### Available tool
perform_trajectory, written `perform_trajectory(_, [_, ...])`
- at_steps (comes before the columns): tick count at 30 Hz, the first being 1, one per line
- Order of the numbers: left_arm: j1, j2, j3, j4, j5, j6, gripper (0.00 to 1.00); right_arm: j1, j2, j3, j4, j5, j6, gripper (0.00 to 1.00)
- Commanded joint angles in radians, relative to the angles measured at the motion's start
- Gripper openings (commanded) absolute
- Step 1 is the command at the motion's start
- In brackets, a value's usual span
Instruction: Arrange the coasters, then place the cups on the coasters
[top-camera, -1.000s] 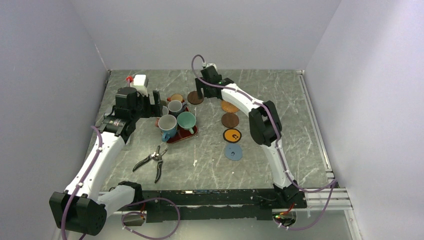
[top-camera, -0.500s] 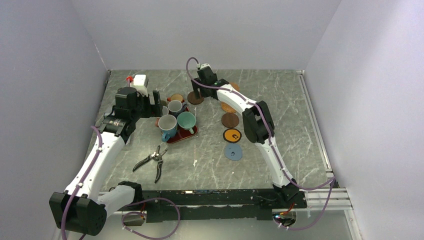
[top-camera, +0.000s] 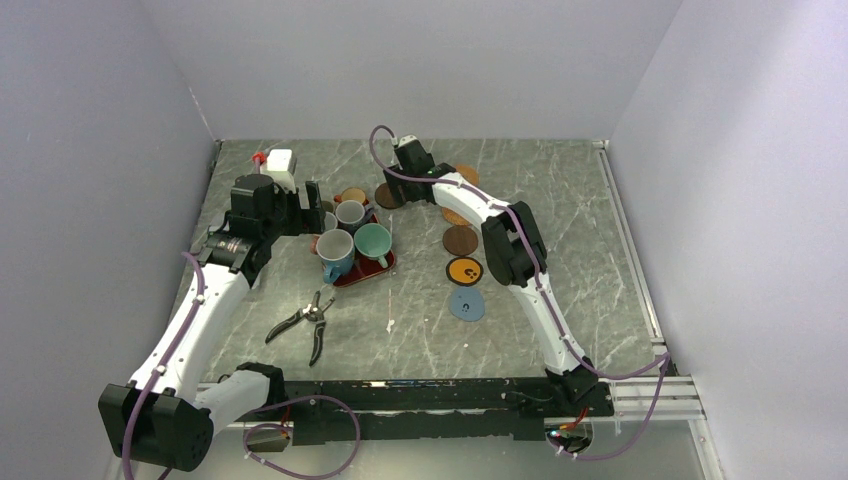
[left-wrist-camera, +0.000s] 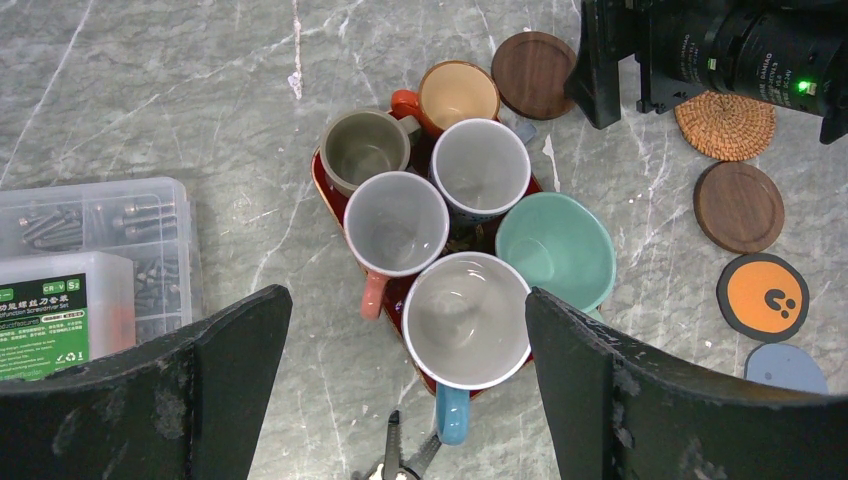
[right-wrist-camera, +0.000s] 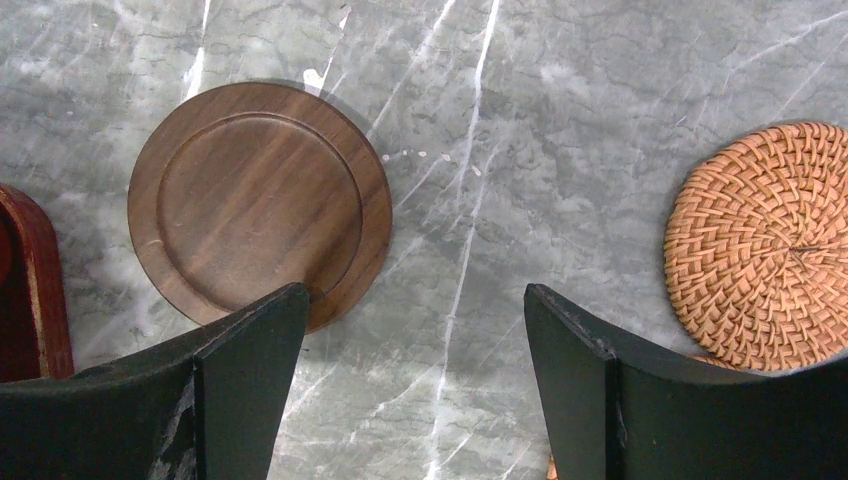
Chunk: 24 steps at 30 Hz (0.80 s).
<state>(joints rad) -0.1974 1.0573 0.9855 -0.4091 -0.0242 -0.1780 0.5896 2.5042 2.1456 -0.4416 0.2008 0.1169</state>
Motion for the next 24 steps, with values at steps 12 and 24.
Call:
perform_trajectory(12, [-0.004,-0.017,0.022,0.019,0.001,0.0,0.94,0.014,-0.088,-0.144,-0.009,0.067,-0.008,0.82])
perform_trajectory(24, [-0.004,-0.016,0.022,0.019,0.004,0.0,0.94,0.022,-0.271,-0.382,-0.012,0.072,0.02,0.82])
